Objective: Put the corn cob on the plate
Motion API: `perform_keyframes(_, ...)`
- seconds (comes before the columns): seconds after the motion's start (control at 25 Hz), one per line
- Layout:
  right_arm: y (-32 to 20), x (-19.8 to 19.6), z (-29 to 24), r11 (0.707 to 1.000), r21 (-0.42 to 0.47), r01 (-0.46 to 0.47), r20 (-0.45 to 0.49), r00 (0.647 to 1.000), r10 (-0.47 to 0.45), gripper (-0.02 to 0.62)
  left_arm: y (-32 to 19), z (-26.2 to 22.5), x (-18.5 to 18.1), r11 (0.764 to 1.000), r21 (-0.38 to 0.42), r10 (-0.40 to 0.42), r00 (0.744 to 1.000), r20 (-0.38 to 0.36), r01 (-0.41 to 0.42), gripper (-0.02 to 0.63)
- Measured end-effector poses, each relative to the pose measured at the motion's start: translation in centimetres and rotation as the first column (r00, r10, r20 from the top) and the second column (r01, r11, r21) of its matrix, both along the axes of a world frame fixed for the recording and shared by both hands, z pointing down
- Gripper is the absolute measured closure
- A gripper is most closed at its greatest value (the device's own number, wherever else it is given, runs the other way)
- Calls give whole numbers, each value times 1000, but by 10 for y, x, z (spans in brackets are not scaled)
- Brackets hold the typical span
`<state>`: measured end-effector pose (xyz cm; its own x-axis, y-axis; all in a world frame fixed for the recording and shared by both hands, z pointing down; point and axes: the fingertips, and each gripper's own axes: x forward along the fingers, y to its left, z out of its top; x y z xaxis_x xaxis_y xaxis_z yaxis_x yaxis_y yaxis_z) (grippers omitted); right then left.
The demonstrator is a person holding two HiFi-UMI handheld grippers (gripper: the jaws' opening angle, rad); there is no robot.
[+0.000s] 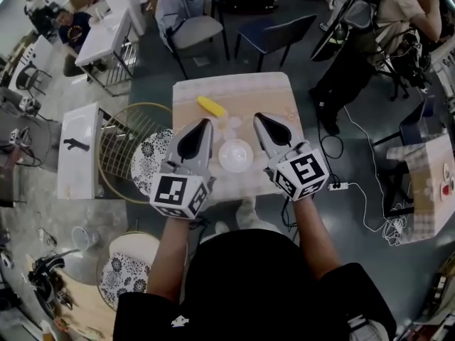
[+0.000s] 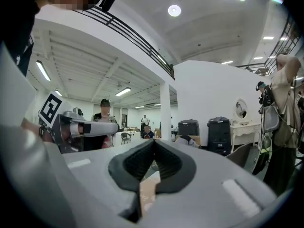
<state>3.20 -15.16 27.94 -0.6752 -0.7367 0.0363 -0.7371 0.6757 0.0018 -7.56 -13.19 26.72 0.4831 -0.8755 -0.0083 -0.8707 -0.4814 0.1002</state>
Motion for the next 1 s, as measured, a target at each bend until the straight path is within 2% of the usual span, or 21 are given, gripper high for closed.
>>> perform_keyframes(0.56,-71,5,12,995,-19,94,16,995,-94,594,-56,13,6,995,-22,-94,995,26,94,600)
perform_keyframes(1.0,-100,4,29,987,-56,153,24,988,-152,594,-76,27,2,984,-57,-165,986,30,166,600)
